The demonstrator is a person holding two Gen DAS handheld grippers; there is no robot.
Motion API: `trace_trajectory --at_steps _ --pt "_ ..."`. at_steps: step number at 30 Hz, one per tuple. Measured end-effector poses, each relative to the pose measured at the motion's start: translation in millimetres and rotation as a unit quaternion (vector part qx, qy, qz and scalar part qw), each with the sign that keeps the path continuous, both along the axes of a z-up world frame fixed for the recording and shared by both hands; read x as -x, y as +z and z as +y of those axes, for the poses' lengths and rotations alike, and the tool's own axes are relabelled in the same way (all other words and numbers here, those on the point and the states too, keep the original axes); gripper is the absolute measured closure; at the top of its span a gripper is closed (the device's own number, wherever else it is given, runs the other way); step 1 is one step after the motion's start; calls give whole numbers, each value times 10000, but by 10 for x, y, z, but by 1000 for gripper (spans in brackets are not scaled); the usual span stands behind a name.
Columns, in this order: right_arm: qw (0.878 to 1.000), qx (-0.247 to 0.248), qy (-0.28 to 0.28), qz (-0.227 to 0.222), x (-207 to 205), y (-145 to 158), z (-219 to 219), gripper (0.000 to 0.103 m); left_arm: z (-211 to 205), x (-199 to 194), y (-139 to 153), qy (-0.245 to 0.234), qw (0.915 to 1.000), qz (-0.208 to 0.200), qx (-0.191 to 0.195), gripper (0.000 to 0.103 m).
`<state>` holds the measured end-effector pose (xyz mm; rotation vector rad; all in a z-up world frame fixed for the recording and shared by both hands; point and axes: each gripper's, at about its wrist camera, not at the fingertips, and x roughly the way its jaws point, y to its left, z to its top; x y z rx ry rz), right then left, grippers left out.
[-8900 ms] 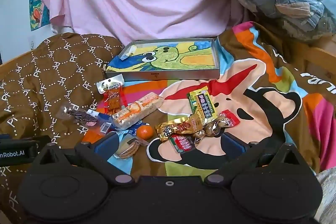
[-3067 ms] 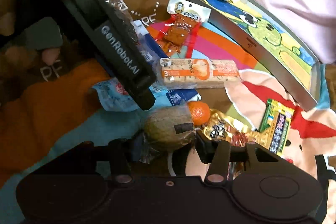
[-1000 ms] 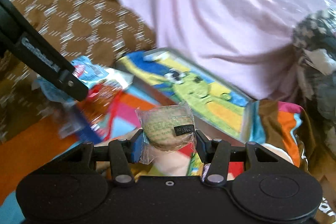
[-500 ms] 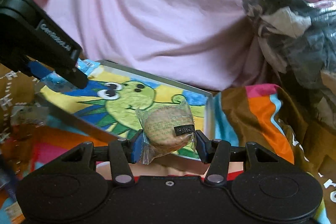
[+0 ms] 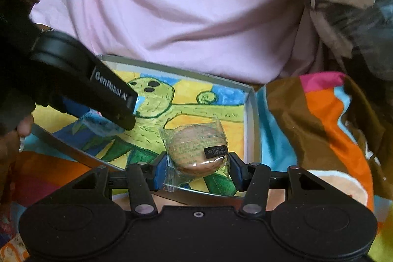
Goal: Organize snacks
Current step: 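Carry both snacks into the dinosaur tray and open both tools, then lift both open tools away from the tray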
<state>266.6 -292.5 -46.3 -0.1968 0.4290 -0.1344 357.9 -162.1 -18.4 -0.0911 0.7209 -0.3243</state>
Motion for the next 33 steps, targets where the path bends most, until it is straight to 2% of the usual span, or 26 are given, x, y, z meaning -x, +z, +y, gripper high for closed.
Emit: trace_trajectory --at_steps 3,8,10,14,15,18,24,29,33 --pt "9999 -92 -25 93 -62 -16 -34 47 -38 -39 -42 -2 9999 88 -130 44" --pt "9996 -239 -64 156 -108 -31 -68 46 -15 -92 -74 74 9997 247 -17 39" --pt "9996 -235 -80 150 -109 -33 -70 42 -5 -93 -61 127 9996 238 -19 38" --pt "9995 -284 -72 112 -93 -20 -69 26 33 -71 -17 188 9997 169 31 22" --pt "9995 -290 -61 92 -83 -13 -65 21 42 -60 -2 214 9997 145 39 21" --pt "9995 -300 -19 1 -47 20 -56 16 86 -7 51 273 9995 76 112 17" --pt "9981 -422 -7 -442 118 152 -43 2 278 282 247 663 9963 -473 286 0" --pt "9938 -450 7 -1014 370 298 -14 1 485 619 433 869 9914 -932 302 0" --pt "9904 -520 94 -1276 613 409 19 1 660 939 542 1138 9854 -1209 382 0"
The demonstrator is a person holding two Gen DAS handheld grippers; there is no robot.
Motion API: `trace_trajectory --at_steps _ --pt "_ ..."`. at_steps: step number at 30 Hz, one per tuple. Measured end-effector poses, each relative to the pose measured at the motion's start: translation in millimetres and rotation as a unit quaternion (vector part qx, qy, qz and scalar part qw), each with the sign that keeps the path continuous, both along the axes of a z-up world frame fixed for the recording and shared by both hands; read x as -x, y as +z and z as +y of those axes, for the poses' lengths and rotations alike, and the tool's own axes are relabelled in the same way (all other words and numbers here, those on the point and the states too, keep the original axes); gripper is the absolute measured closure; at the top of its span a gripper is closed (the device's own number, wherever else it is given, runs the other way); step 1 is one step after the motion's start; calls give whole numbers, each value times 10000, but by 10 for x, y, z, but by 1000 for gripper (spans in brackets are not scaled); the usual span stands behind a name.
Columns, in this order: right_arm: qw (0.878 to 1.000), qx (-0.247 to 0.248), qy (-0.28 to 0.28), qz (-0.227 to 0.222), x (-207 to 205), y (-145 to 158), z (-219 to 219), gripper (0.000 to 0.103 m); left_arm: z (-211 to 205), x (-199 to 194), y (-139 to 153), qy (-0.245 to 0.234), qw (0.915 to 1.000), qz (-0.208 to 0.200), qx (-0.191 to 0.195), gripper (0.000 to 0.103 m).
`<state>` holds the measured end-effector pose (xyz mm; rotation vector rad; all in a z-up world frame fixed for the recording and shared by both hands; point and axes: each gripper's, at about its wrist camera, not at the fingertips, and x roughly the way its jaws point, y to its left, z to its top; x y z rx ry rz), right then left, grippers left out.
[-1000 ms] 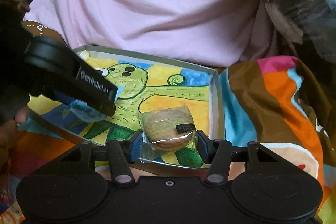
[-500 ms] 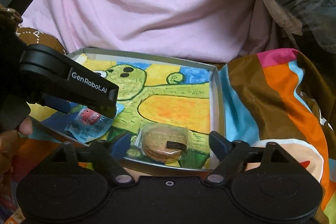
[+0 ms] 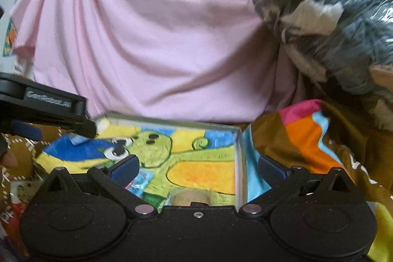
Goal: Organize snacks
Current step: 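Lift both open tools away from the tray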
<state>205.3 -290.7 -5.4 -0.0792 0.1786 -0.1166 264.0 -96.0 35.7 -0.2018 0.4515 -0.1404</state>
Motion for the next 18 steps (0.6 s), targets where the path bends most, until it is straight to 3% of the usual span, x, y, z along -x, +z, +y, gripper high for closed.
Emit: trace_trajectory --at_steps 12,18 --pt "9989 114 368 -253 896 304 335 1 545 1087 74 430 9982 -366 215 0" --pt "9988 96 488 -34 1322 346 501 1 709 1529 77 424 9984 -354 79 0"
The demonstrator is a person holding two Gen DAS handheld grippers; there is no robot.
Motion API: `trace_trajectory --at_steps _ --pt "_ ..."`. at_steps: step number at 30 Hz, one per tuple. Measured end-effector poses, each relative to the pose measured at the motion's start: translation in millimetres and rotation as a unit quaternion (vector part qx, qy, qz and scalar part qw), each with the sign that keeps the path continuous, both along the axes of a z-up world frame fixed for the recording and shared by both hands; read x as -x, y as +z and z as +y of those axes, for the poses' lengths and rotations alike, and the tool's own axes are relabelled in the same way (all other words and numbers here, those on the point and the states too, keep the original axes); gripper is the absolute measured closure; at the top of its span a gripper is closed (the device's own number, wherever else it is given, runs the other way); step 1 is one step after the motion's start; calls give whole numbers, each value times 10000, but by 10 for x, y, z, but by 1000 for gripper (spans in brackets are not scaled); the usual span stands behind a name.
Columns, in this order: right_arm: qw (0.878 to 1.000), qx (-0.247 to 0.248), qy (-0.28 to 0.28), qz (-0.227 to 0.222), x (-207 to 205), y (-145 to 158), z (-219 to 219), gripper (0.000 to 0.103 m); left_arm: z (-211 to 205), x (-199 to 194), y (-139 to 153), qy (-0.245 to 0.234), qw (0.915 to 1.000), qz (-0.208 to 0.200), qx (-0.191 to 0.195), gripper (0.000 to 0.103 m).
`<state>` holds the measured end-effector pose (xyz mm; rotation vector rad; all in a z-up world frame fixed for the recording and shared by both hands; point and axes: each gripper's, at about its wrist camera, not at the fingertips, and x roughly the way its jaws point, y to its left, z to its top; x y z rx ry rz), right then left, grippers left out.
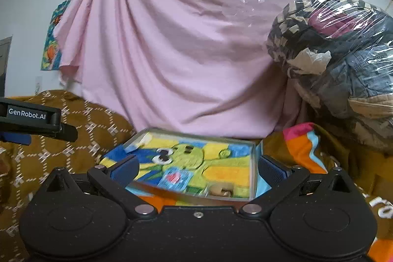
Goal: Organize snacks
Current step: 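Lift both open tools away from the tray, then move left tool toward orange-labelled wafer bar while right tool approaches mandarin orange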
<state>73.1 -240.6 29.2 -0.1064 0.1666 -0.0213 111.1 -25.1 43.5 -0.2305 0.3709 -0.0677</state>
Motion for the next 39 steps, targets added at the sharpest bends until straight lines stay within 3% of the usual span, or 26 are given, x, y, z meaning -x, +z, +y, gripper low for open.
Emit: trace_trajectory --at_steps 8,17,30,39 --pt "9987 37 -184 464 474 -34 136 1 129 385 -122 -105 9983 104 -556 0" --pt "9900 -36 -550 1300 694 -211 172 1 195 537 -393 -346 9962 448 -658 0" --pt "9714 241 -419 2324 491 -444 288 1 57 402 -757 -829 9778 1396 -1325 0" --pt "9529 -241 -31 3022 180 -572 186 1 51 274 -845 -894 9729 1601 -1407 0"
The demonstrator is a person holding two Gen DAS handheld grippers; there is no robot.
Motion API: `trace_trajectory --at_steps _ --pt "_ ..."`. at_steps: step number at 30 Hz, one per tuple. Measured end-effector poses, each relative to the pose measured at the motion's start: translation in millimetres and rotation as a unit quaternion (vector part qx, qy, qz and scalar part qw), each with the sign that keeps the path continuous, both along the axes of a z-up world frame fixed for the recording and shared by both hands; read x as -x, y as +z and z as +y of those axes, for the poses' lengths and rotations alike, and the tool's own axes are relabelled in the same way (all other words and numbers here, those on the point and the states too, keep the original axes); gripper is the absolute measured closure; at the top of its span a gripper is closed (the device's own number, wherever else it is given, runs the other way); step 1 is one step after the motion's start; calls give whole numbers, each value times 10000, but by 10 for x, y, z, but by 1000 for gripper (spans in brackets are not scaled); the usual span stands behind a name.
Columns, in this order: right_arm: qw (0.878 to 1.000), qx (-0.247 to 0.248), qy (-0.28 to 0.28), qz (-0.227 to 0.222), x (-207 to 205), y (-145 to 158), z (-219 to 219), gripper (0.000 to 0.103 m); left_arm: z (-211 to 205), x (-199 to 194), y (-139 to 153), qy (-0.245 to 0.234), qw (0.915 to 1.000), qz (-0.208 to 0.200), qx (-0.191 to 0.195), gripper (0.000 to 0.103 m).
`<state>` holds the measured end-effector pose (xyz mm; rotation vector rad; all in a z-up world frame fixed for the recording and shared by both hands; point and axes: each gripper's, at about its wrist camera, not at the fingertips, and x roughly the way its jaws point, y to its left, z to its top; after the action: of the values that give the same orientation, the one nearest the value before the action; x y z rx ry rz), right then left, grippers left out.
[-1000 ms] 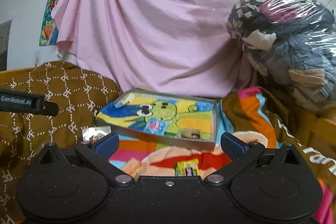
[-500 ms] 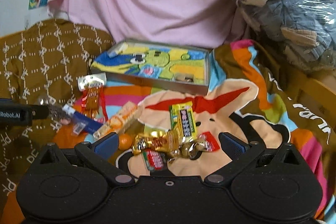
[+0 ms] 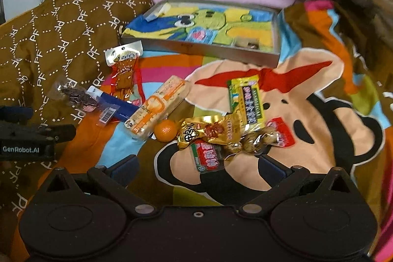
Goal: Organize snacks
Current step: 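Move left tool toward orange-labelled wafer bar while right tool approaches mandarin orange, then close left tool on wafer bar while right tool grasps mandarin orange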
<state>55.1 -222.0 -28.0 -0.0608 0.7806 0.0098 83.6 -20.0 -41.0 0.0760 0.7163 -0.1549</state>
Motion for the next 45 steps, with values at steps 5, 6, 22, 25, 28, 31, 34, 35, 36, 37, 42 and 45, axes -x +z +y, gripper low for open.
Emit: trace_trajectory --at_steps 5,6,22,25,28,31,34,35,36,37,42,45 --pt "9989 108 435 116 -181 -59 -2 1 -9 -87 -32 -46 10000 32 -15 0" --pt "9982 180 570 85 -214 -62 2 1 -15 -106 -34 -66 10000 8 -23 0" --pt "9697 1233 2062 -452 -536 -340 161 1 -132 -556 -170 -449 9989 -151 -64 0" --pt "9672 1288 2155 -377 -610 -429 193 1 -161 -661 -219 -484 9988 -113 9 0" --pt "9682 1307 2116 -260 -708 -510 192 1 -214 -746 -250 -596 9981 -154 53 0" --pt "9696 1313 2055 -215 -792 -563 184 1 -298 -806 -252 -809 9964 -248 14 0" --pt "9702 1293 2035 -224 -841 -594 179 2 -398 -855 -269 -1073 9939 -258 -43 0" --pt "9697 1304 2056 -215 -848 -604 185 2 -425 -871 -277 -1157 9930 -225 -57 0" --pt "9687 1331 2084 -198 -851 -616 193 4 -446 -884 -287 -1242 9921 -192 -49 0" --pt "9676 1372 2113 -184 -850 -633 206 6 -466 -895 -300 -1333 9909 -158 -22 0" --pt "9634 1468 2225 -265 -841 -666 265 17 -561 -967 -360 -1678 9857 42 119 1" --pt "9628 1492 2239 -245 -842 -686 287 21 -610 -1016 -386 -1733 9844 196 232 2"
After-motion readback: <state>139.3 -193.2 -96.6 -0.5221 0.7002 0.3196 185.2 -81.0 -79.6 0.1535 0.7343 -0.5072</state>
